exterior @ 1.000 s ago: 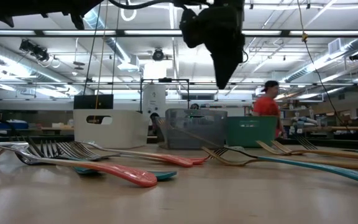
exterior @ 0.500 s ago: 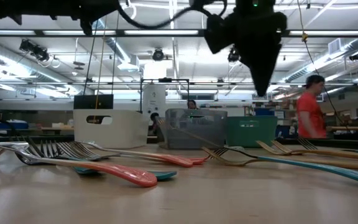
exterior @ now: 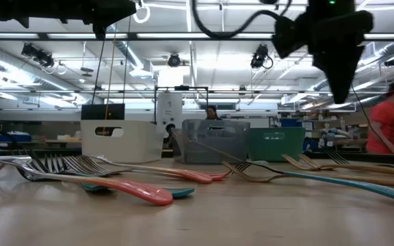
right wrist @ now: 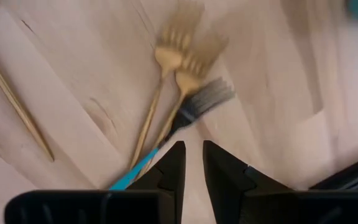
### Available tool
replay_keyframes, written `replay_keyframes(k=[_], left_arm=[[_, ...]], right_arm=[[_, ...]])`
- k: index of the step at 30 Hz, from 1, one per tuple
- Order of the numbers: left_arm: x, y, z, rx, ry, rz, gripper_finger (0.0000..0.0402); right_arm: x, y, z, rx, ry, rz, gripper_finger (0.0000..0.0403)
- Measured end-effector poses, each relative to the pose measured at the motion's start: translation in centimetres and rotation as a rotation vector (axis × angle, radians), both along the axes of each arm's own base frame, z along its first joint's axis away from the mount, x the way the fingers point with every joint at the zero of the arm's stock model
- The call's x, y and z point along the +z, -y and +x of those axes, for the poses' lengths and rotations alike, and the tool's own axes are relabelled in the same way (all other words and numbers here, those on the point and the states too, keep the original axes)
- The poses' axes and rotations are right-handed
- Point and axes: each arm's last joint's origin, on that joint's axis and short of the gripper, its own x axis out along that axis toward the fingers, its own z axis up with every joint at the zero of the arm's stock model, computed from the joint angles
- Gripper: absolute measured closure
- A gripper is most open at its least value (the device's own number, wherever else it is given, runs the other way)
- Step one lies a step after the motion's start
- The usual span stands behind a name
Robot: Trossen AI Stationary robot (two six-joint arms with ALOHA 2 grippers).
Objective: Sort silverware by color (type)
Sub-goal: Put the blue fork into the green bin
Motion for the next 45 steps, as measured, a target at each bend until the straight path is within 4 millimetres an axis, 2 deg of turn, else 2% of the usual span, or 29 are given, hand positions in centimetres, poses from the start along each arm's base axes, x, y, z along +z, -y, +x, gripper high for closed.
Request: replay_keyframes(k=[8,14,21,29,40,45], left_arm=[[0.0,0.0,0.0,-0.001,0.001,-0.005,0.0331],[0.0,0.0,0.0,-0.001,0.001,-0.008,0.0331],[0.0,0.0,0.0,-0.001,0.000,-0.008,0.0331],[0.0,0.0,0.0,0.000,-0.001,-0.009,0.0331],[-0.1,0.0,0.0,-0.001,-0.007,-0.010,0.0331],[-0.1,0.0,0.0,-0.001,-0.007,-0.011,0.0331]], right_arm=[[-0.7,0.9,-4.0,-0.218,0.078,0.061,0.0338],[-2.2,1.3,-5.6,-0.323,0.083,0.065,0.0334],[-5.8,1.0,-5.0,-0.373,0.124,0.162,0.0298],[-7.5,0.8,-4.6,-0.385,0.060,0.164,0.0261],[-8.8,0.5,-4.1,-0.365,0.020,0.193,0.0278],[-9.0,0.4,-4.0,-0.355,0.008,0.214,0.0308]])
